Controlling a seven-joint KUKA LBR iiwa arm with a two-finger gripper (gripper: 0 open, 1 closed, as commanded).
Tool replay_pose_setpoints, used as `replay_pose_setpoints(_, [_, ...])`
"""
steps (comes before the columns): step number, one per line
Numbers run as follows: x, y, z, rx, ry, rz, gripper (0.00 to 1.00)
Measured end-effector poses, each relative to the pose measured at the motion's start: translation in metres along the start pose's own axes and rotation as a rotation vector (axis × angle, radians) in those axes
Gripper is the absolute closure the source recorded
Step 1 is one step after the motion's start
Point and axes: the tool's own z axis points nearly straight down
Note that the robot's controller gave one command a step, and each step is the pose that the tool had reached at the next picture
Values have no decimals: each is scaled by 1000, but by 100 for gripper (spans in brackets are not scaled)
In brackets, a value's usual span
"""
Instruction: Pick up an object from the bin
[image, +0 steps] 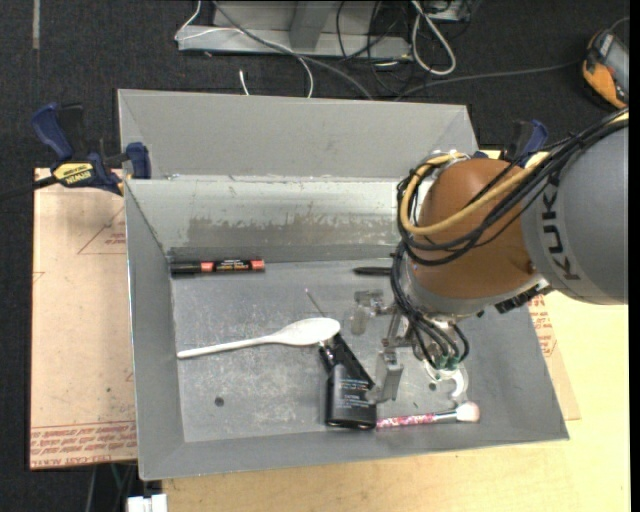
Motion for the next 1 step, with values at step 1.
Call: replay_pose_setpoints(1, [-1,0,-4,0,-8,3,0])
